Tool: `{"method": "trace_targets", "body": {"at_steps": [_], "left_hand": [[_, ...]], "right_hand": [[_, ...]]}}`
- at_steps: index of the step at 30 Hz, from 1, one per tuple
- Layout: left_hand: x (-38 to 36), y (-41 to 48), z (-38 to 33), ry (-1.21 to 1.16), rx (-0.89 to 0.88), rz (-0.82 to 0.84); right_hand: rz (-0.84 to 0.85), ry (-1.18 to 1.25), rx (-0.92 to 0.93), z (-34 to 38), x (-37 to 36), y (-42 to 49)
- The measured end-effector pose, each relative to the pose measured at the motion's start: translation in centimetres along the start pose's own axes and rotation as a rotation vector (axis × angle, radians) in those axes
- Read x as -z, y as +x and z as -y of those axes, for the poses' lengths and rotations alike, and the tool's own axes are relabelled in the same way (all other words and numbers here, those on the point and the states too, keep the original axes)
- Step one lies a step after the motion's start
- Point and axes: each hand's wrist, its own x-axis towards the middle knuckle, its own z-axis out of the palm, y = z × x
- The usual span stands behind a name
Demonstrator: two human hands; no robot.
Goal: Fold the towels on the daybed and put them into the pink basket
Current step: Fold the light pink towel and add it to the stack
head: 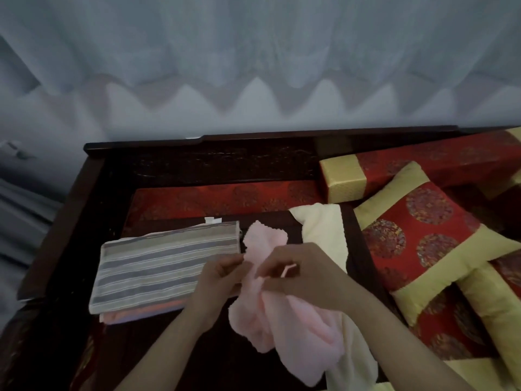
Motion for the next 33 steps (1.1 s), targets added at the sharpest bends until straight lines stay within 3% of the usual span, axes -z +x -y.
{"method": "trace_targets", "body": {"at_steps": [4,11,15,20,22,27,30,33], "left_hand": [[0.0,-1.4,-0.2,-0.040,-0.034,0.005],[1.2,-2.5,-1.1,-0.061,-0.048,0.034],[1.2,-1.9,-1.2,0.093,-0.091,-0.018],[2.4,0.1,-0.9,0.058,-0.047,-0.282],[3.5,1.0,-0.1,0.037,-0.006,-0.402],[6.5,3.2,2.9,-0.020,0.170,-0.563],[6.8,3.7,3.5,-0.045,0.217,-0.602],[6.6,3.9,3.7,-0.046,0.235,-0.609]], "right_hand": [[-0.244,-0.064,-0.036,-0.3,-1.3,1.9],[-0.269,-0.113,-0.071,-0.9,-2.4,3.0],[-0.261,-0.093,-0.080,-1.2,-3.0,3.2],[-0.640,-0.102,-0.233,-5.2,-1.7,-1.0],[-0.584,-0.154,-0.351,-8.1,-3.1,-4.4],[-0.188,-0.150,-0.541,-14.2,-10.4,-9.5],[-0.175,-0.159,-0.520,-17.2,-14.4,-10.1],[-0.278,-0.239,-0.570,-19.6,-16.5,-9.4]]}}
